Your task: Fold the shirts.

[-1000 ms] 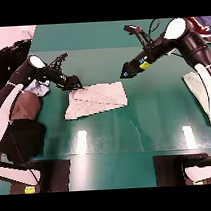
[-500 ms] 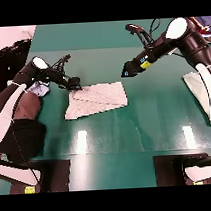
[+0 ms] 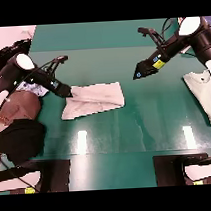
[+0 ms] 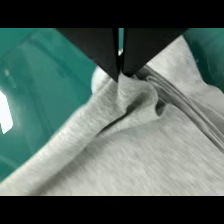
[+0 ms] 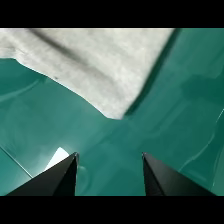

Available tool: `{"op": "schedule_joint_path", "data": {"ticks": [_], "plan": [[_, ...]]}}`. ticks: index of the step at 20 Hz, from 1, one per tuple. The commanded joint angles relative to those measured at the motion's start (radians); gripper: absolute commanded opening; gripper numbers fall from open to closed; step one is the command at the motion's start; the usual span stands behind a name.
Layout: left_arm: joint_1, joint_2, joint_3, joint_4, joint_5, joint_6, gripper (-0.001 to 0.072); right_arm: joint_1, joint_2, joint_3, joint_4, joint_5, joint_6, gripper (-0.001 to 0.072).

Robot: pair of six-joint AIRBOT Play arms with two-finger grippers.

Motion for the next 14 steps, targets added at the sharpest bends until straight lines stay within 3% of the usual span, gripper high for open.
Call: {"op": "schedule_joint_path", "data": {"ticks": [1, 2, 6, 9, 11, 12, 14], "plan": [[0.000, 0.100, -0.135, 0.035, -0.083, -0.016, 0.0244, -0.044, 0.030, -0.078, 0.000, -0.005, 0.003, 0.0445], [0.000, 0.097, -0.162, 0.034, -0.089, -0.038, 0.0688, -0.053, 0.050, -0.129, 0.000, -0.037, 0.003, 0.0446], [0.000, 0.099, -0.163, 0.014, 0.006, -0.063, 0.0662, -0.078, 0.127, -0.354, 0.011, -0.259, 0.004, 0.0451], [0.000, 0.099, -0.106, -0.086, 0.049, -0.063, 0.0656, -0.079, 0.072, -0.435, 0.102, -0.327, 0.001, 0.0582], [0.000, 0.099, -0.079, -0.161, 0.068, -0.047, 0.0116, -0.079, -0.018, -0.429, 0.199, -0.330, -0.034, 0.0582], [0.000, 0.099, -0.072, -0.192, 0.081, -0.030, 0.0024, -0.072, -0.069, -0.408, 0.246, -0.334, -0.045, 0.0581], [0.000, 0.099, -0.071, -0.238, 0.096, -0.031, 0.0024, -0.050, -0.154, -0.365, 0.303, -0.377, -0.050, 0.0580]]}}
